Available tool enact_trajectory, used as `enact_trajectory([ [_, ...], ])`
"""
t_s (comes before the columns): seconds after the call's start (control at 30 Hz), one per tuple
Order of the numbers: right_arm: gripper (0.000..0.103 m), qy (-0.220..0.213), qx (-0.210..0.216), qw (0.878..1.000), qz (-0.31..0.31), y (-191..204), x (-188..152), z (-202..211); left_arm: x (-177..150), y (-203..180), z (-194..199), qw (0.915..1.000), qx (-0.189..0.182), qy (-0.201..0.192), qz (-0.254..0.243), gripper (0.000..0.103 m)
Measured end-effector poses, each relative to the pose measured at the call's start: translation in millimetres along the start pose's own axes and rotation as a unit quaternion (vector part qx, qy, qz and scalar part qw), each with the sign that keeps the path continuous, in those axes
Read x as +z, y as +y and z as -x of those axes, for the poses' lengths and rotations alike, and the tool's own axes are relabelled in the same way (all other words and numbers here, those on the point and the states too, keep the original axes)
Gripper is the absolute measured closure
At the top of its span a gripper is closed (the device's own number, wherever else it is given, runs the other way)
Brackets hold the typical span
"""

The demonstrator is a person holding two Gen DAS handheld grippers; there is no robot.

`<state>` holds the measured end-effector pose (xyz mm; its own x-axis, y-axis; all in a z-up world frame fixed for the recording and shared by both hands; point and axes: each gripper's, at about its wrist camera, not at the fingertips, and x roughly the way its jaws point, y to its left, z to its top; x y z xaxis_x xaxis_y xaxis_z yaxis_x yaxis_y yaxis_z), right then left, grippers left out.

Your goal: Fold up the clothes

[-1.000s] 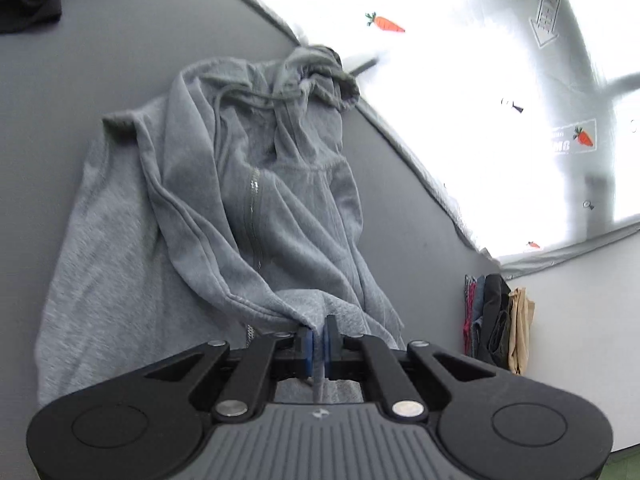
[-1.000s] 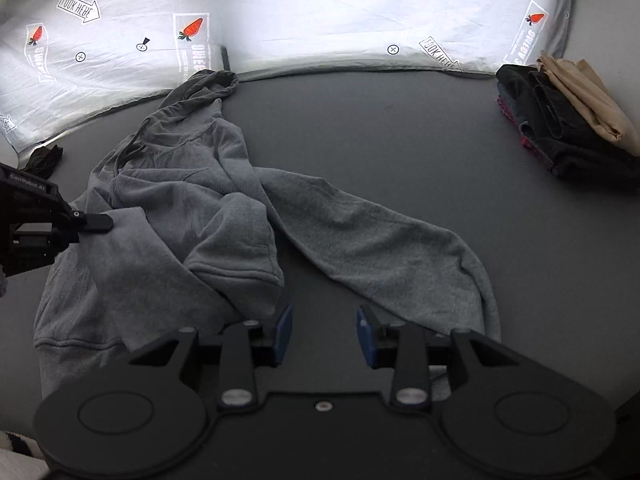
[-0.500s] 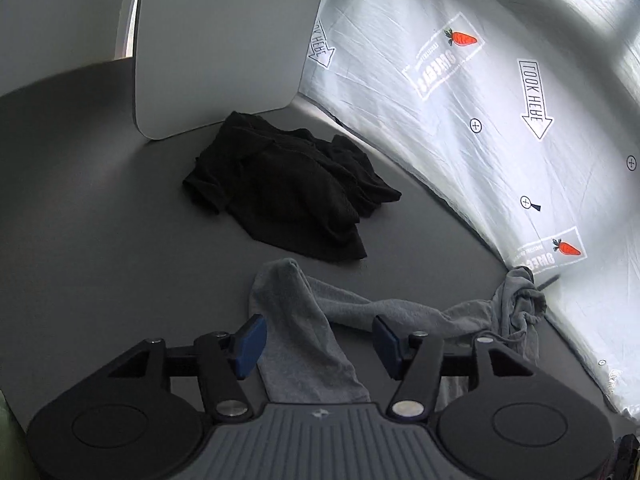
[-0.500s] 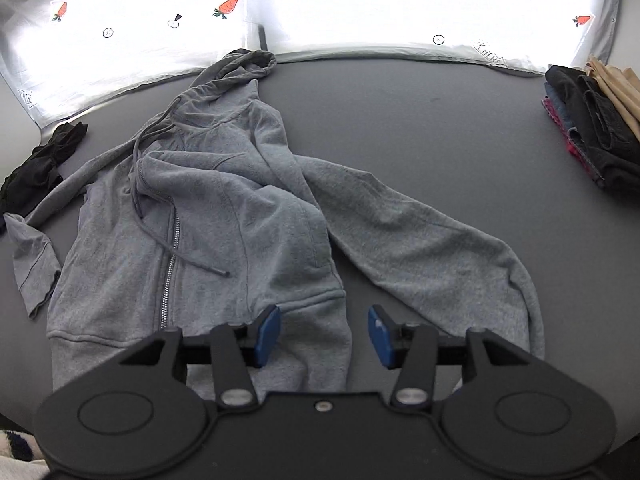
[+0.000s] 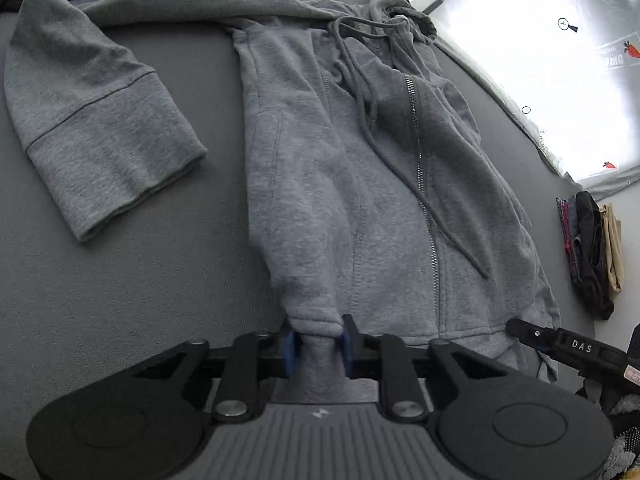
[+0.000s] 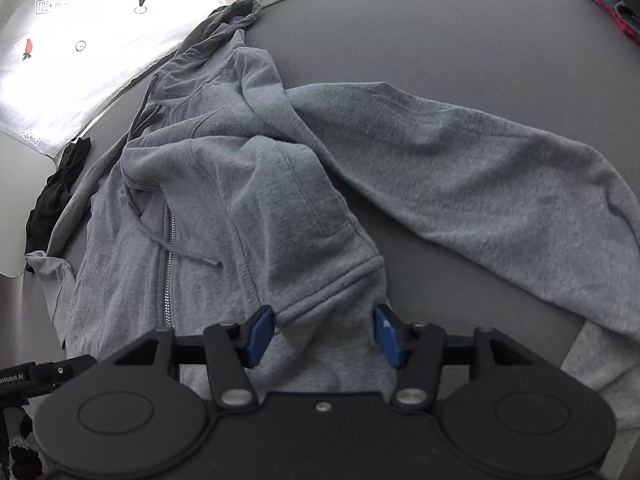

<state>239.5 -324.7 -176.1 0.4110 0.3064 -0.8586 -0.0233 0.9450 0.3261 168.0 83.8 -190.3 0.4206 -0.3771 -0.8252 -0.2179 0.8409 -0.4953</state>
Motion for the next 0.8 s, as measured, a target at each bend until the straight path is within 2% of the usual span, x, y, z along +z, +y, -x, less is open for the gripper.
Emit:
enact_trajectory([
  [0.03, 0.088, -0.002, 0.004, 1.0, 0.012, 5, -2, 3, 0, -1, 8, 0.9999, -0.002, -0.008, 0.007, 0.091],
  [0.2, 0.091, -0.004, 0.072, 0.997, 0.018, 22, -19, 68, -4, -18, 86, 0.9984, 0.019, -0.051, -0.016, 0.092],
  [0.27, 0.09, 0.021, 0.086, 0.996, 0.032, 27, -36, 79, -8, -12, 97, 0.9979, 0.04, -0.047, -0.02, 0.087],
  [0.37, 0.084, 0.071, 0.087, 0.993, 0.04, 26, -57, 61, -15, 7, 71, 0.9945, 0.105, -0.003, -0.009, 0.075],
  [0.43, 0.078, 0.085, 0.056, 0.995, 0.018, 18, -56, 55, -16, 9, 65, 0.9924, 0.122, 0.008, 0.0, 0.077],
  [0.47, 0.074, 0.066, 0.042, 0.997, 0.012, 12, -55, 62, -17, 9, 64, 0.9919, 0.127, 0.01, 0.002, 0.071],
  [0.5, 0.055, 0.044, 0.028, 0.999, 0.008, 7, -53, 70, -17, 6, 66, 0.9921, 0.125, 0.003, -0.001, 0.067],
  [0.53, 0.044, 0.01, 0.007, 1.0, 0.01, 0, -53, 81, -17, 2, 69, 0.9925, 0.122, -0.007, -0.008, 0.056],
  [0.57, 0.044, -0.021, -0.024, 0.999, 0.016, -5, -54, 90, -17, -2, 70, 0.9925, 0.12, -0.014, -0.018, 0.047],
  [0.63, 0.047, -0.049, -0.107, 0.992, 0.04, -14, -56, 92, -17, -14, 70, 0.9919, 0.119, -0.022, -0.04, 0.046],
  [0.7, 0.051, -0.05, -0.176, 0.98, 0.075, -21, -57, 83, -16, -24, 66, 0.991, 0.118, -0.031, -0.053, 0.046],
  [0.73, 0.057, -0.049, -0.21, 0.972, 0.095, -25, -58, 77, -15, -29, 62, 0.991, 0.117, -0.034, -0.056, 0.046],
  [0.77, 0.058, -0.051, -0.23, 0.966, 0.104, -28, -60, 73, -13, -33, 58, 0.9911, 0.114, -0.037, -0.057, 0.046],
  [0.8, 0.058, -0.043, -0.231, 0.968, 0.094, -36, -60, 70, -11, -37, 55, 0.9912, 0.112, -0.04, -0.058, 0.046],
])
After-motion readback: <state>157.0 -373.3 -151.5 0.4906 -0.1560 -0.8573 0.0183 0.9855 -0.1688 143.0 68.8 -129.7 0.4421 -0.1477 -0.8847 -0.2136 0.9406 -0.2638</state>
